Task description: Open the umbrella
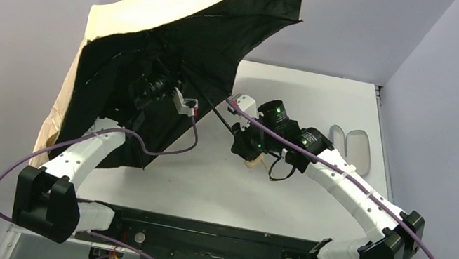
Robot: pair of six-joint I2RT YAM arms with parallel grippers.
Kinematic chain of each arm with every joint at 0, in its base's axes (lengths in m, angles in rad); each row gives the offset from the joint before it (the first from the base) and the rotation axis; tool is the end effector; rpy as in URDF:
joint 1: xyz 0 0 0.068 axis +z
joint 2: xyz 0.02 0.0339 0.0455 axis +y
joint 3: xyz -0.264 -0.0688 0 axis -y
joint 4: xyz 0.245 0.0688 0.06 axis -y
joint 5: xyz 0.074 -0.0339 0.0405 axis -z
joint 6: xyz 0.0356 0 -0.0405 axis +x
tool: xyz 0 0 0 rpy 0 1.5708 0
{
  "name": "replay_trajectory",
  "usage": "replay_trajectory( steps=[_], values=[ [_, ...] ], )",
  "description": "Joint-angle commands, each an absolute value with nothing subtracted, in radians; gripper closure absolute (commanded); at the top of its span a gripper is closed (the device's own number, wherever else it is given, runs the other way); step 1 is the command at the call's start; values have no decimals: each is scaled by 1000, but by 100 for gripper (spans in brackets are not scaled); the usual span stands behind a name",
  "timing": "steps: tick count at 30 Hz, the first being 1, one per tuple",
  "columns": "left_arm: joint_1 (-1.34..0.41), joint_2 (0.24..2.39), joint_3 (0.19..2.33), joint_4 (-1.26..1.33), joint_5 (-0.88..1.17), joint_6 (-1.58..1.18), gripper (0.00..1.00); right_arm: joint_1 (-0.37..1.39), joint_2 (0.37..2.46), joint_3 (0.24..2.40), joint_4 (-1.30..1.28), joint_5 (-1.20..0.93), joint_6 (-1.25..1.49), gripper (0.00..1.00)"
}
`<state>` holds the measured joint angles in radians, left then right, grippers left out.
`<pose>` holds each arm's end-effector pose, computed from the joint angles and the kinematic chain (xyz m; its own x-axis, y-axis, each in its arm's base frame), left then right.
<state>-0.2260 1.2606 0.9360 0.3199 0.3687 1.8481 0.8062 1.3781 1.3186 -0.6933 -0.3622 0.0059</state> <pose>0.2875 -0.0793 0.3431 0.5401 0.7964 0.2721 -0.1490 -0.2278 0.9623 0.1957 0.2223 0.3446 -0.4783 -0.4907 -0.7283 -0.8510 0.4636 0.2466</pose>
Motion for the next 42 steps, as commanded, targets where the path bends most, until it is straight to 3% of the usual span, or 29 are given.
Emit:
replay_trajectory(
  steps=[1, 5, 11, 13, 17, 25, 29, 42],
  values=[
    [-163, 1228, 978, 447, 314, 1796, 90, 829, 1314, 1301, -768, -367, -121, 99],
    [-225, 1169, 956, 418, 410, 1812, 95, 831, 1379, 1359, -750, -344, -84, 87],
    [-338, 1146, 920, 420, 460, 1864, 100, 831, 1504, 1485, -811, -357, -65, 82],
    [-348, 1147, 921, 423, 460, 1870, 100, 831, 1526, 1505, -842, -358, -76, 83],
    [-341, 1149, 926, 403, 444, 1889, 100, 827, 1536, 1496, -887, -355, -98, 97],
    [-225, 1215, 914, 521, 382, 1964, 100, 823, 1496, 1369, -1000, -316, -203, 95],
    [-161, 1255, 962, 557, 343, 1971, 93, 820, 1468, 1319, -1010, -310, -214, 100],
    [-45, 1384, 1076, 620, 173, 2006, 84, 842, 1451, 1305, -1058, -283, -274, 100]
  ],
)
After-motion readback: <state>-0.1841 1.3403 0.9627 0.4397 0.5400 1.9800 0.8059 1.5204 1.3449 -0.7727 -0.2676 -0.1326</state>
